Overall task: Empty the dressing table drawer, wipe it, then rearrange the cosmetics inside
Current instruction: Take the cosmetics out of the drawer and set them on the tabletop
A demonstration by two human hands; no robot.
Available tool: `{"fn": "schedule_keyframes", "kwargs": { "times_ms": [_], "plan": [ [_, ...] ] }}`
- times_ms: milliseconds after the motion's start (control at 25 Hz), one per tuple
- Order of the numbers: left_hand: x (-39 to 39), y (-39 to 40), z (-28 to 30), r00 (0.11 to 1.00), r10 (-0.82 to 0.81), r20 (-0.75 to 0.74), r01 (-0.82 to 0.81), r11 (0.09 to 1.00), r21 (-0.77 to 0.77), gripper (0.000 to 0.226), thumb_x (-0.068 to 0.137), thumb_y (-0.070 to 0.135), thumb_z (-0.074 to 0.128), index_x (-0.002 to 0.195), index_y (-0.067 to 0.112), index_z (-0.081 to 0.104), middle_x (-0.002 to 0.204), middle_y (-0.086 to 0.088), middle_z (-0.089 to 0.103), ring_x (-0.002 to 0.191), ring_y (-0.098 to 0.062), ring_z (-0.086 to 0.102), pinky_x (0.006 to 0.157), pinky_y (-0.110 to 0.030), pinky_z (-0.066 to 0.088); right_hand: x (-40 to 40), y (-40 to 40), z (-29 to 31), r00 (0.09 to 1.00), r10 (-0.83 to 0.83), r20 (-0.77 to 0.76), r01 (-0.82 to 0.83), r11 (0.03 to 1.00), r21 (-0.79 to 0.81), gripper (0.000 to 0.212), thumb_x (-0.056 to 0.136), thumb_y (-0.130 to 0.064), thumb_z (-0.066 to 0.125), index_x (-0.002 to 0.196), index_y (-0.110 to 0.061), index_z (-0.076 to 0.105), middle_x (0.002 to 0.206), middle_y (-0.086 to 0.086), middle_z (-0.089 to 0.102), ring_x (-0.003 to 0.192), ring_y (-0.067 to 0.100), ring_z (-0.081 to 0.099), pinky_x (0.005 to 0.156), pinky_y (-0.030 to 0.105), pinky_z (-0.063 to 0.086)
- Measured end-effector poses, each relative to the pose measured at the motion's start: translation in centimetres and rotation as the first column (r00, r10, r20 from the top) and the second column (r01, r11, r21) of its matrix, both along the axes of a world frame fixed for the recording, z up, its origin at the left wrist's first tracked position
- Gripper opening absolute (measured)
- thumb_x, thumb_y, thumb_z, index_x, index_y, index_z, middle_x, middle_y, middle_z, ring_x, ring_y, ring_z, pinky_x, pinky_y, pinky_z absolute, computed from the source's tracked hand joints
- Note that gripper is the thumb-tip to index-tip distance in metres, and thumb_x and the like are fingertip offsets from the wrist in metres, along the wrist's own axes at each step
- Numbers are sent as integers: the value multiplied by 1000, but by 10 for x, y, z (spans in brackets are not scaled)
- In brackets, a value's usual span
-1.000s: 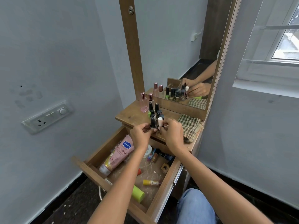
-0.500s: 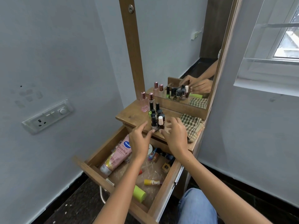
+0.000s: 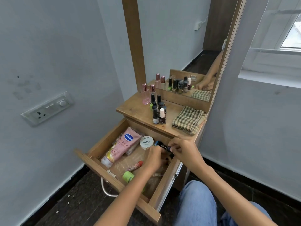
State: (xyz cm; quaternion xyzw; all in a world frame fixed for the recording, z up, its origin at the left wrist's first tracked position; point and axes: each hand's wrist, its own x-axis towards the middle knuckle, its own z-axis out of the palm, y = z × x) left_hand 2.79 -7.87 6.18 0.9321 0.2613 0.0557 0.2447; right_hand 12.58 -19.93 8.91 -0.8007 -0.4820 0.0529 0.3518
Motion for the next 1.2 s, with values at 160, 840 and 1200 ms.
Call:
{"fn": "schedule_keyframes", "kwargs": {
  "times_ms": [160, 840, 1200],
  "plan": [
    [9, -5, -7, 999, -47, -23, 47, 998, 30, 13, 81, 13, 66, 94, 14, 71, 93, -9, 67, 89, -24, 60, 70, -28, 42, -7, -7, -2, 1000, -21, 11, 21, 1000, 11, 20, 84, -4, 62, 97, -18, 69, 99, -5, 65, 88, 9, 63, 77, 34, 56],
    [-68, 29, 24, 774, 529, 347, -411, 837, -360, 26, 59, 20, 89, 77, 21, 70, 75, 10, 69, 73, -6, 65, 67, -31, 56, -34, 47, 3, 984, 118, 134, -29, 844, -535, 30, 88, -10, 52, 115, -19, 62, 119, 5, 63, 103, 29, 62, 79, 37, 50],
    [-69, 24, 19, 743, 550, 382, -399, 822, -407, 21, 64, 18, 86, 77, 20, 70, 75, 11, 69, 73, -3, 66, 65, -27, 56, -60, 61, -13, 953, 276, 125, -96, 666, -740, 36, 95, -11, 46, 129, -4, 46, 129, 16, 55, 117, 32, 55, 92, 39, 45]
  ]
}}
